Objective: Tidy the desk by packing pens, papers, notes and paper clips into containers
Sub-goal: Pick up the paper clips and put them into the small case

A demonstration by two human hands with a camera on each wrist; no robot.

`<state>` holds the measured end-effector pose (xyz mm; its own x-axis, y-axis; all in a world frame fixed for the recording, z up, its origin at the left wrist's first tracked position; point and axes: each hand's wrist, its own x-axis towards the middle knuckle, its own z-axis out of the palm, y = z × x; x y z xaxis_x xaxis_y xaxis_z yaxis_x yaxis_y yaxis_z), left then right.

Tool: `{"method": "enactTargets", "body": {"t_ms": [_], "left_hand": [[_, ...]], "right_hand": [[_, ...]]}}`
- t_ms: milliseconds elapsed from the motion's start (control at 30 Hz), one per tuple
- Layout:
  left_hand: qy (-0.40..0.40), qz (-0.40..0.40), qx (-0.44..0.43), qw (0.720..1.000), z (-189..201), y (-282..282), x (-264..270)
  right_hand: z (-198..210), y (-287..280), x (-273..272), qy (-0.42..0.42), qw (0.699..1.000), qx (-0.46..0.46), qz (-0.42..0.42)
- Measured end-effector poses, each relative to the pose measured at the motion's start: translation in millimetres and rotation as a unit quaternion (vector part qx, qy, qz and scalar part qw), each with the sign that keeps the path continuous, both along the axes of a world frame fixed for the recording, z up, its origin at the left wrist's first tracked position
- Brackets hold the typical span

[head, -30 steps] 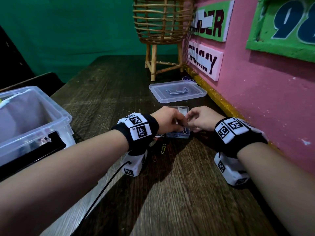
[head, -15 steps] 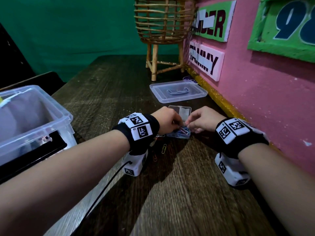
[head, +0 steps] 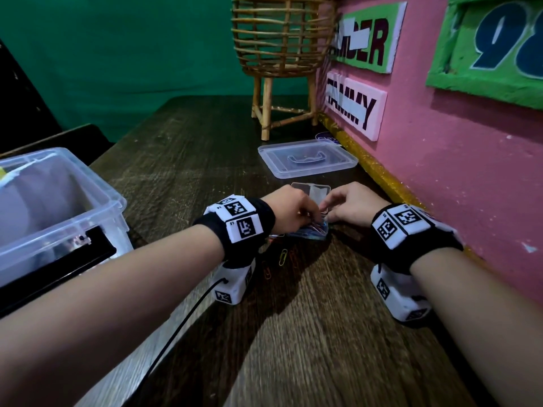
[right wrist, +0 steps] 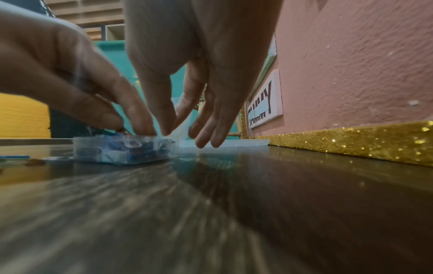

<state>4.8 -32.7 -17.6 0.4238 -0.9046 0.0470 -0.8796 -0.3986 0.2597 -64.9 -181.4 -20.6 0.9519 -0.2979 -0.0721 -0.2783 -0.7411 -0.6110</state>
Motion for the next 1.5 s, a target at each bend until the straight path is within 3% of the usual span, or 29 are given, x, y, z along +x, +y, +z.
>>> {"method": "enactTargets", "body": {"t_ms": [100, 267, 400, 500, 600, 667, 900, 1067, 1233, 1400, 1500], "left_hand": [[0.007, 0.009, -0.035, 0.999, -1, 0, 1], [-0.002, -0.002, 0.004, 1.0, -1, 1, 1], [-0.063, 0.05, -0.044, 0.996, 1, 9, 9], [-0.078, 0.097, 0.048, 0.991, -1, 25, 17], [-0.023, 0.059, 0.14, 0.988, -7, 39, 20], [0.013, 0.027, 0.157, 0.987, -8, 45, 15], [0.017, 0.038, 0.033, 0.999, -5, 50, 4], [0.04, 0.112, 0.08, 0.99, -2, 27, 10], [0.011, 0.116, 0.08, 0.99, -2, 18, 12], [0.037, 0.161, -0.033, 0.986, -1, 18, 16], [0.048, 0.149, -0.089, 0.984, 0, 18, 13]], "right_hand": [[0, 0, 0, -0.004, 1.0, -0.006, -0.004], [-1, -1, 1, -0.005, 1.0, -0.003, -0.01], [-3, -1, 3, -0.012, 1.0, -0.001, -0.022], [-2, 0, 3, -0.024, 0.999, -0.007, -0.042], [-2, -1, 3, -0.042, 0.996, -0.016, -0.083], [-2, -2, 3, -0.046, 0.993, -0.021, -0.11], [-3, -3, 3, -0.041, 0.993, -0.025, -0.105], [0, 0, 0, -0.045, 0.996, -0.018, -0.078], [-1, 1, -2, -0.031, 0.998, 0.0, -0.053], [-1, 2, 0, -0.024, 0.999, 0.014, -0.041], [-1, 2, 0, -0.027, 0.999, 0.025, -0.04]]}}
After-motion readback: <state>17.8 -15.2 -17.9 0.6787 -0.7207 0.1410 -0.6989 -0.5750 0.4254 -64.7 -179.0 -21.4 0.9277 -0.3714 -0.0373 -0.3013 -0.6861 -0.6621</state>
